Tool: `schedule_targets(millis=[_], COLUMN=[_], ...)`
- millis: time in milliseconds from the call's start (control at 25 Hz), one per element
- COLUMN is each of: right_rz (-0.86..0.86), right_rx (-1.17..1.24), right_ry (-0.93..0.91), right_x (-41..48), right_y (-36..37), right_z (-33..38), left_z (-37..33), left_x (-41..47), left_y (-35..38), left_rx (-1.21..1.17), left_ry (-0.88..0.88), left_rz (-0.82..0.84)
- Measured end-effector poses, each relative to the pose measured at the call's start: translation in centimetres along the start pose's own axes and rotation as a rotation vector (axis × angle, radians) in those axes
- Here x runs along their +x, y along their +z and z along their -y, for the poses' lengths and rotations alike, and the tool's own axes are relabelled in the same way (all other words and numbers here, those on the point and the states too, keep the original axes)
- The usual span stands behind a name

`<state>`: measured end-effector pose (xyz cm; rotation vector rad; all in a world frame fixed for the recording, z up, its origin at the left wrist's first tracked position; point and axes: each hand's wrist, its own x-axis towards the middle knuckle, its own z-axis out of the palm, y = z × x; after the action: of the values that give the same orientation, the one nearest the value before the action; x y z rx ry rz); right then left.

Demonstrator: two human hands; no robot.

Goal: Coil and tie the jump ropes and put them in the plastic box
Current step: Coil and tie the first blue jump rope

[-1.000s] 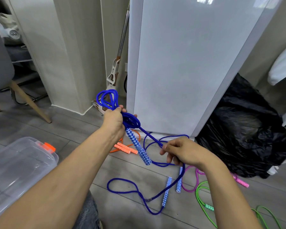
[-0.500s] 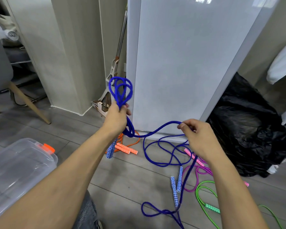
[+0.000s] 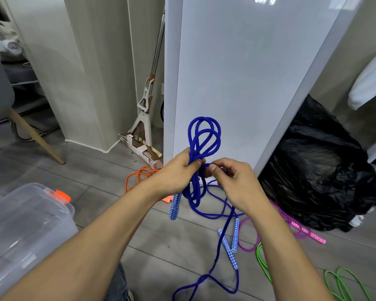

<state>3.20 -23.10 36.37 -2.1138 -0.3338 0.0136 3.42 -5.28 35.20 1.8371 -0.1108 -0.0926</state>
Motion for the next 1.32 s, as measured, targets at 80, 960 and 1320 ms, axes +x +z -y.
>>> schedule_targets(millis=[80, 960, 1320], right_rz=[-0.05, 0.046, -0.148], right_rx=[0.006, -0.101, 0.094], right_ry=[0.022, 0.313, 0.166], right_x=[0.1, 0.3, 0.4], right_y=[0.1, -0.4, 0.0], right_z=[-0.2, -1.7, -0.4], left_z=[-0.5, 1.9, 0.3], left_x=[-0.4, 2.4, 1.1], left_y=[0.3, -3.9, -1.0], left_rx=[-0.037, -0.302, -0.523], left_ry=[0.0, -0.147, -0.28], left_rz=[0.07, -0.792, -0.485])
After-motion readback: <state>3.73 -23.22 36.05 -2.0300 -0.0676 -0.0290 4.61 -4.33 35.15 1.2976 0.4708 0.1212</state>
